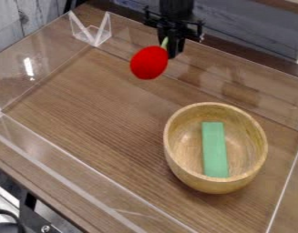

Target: Move the red object to the right side of the table

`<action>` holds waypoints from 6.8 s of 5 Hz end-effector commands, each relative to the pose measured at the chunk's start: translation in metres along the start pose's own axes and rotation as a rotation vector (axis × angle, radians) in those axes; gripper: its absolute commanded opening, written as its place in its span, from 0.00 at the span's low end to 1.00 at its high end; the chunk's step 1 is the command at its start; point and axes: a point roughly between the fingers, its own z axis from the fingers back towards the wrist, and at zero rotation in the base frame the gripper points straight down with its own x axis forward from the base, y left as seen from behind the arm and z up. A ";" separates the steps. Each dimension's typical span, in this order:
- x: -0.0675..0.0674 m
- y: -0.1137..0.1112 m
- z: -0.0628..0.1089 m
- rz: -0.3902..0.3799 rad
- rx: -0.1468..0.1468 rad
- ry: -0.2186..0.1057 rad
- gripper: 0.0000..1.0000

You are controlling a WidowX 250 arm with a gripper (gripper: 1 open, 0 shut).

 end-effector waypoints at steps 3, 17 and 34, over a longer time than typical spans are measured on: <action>0.002 -0.007 -0.028 -0.037 -0.006 0.012 0.00; 0.013 -0.077 -0.001 -0.054 -0.020 -0.072 0.00; -0.019 -0.016 0.088 0.250 -0.029 -0.122 1.00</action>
